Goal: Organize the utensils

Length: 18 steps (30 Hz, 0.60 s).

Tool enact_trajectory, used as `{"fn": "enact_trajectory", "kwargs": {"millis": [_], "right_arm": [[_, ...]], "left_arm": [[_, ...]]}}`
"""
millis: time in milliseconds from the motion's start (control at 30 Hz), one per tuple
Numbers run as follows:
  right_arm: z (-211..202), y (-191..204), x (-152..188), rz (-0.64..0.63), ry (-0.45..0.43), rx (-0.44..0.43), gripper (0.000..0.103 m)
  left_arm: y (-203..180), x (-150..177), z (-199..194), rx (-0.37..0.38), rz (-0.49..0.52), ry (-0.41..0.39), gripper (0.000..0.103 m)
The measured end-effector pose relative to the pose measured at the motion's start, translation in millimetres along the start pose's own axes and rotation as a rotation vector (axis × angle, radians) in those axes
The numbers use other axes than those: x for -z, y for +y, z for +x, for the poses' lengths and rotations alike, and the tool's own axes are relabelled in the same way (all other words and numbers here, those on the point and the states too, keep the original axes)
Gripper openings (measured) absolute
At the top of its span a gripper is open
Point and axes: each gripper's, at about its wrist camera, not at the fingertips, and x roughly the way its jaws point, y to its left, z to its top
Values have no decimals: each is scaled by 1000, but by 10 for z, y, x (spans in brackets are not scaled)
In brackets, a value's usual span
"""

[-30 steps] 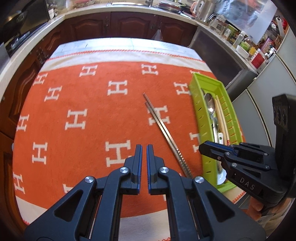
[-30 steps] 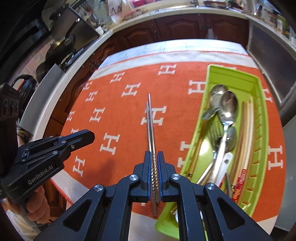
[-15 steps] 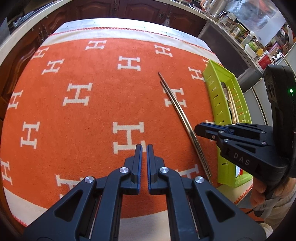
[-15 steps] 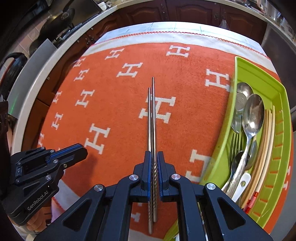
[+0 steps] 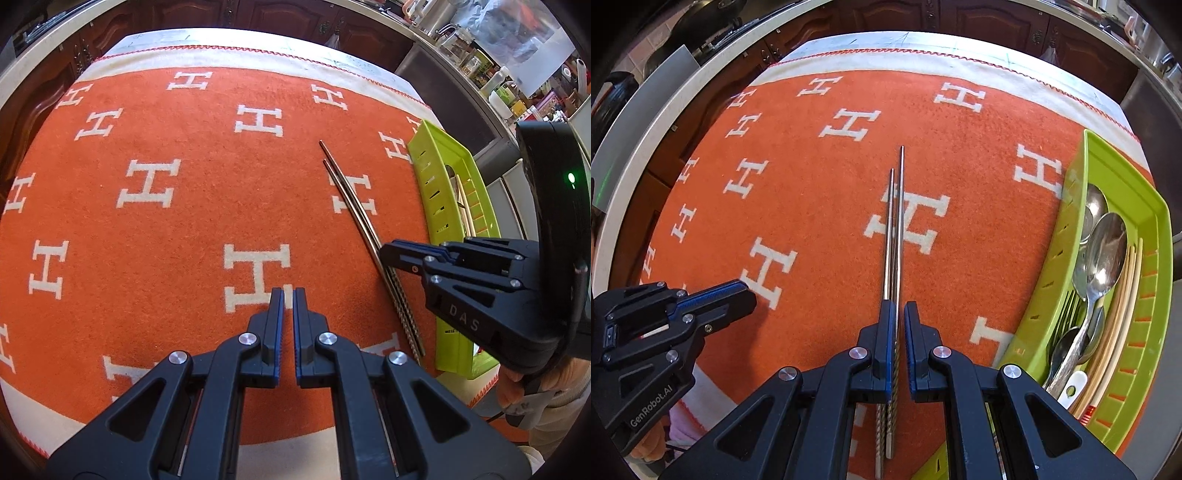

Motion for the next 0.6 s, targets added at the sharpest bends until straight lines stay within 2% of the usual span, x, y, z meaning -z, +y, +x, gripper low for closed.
{"fn": "enact_trajectory", "kwargs": {"millis": [67,367,533,600], "right_arm": [[64,-11,-34,4,24,7,6],[75,28,-29,-2,-37,29,6],[-43,-137,36,118,-81,-64,5],[-121,-199,64,156,-98,-105,5]], "left_arm": [[2,6,5,0,-1,2,2],[-39,-17,36,5,-5,5,2],[-141,-53,7,24,9,-2,2],[-197,-83,1,30,14,-3,6]]}}
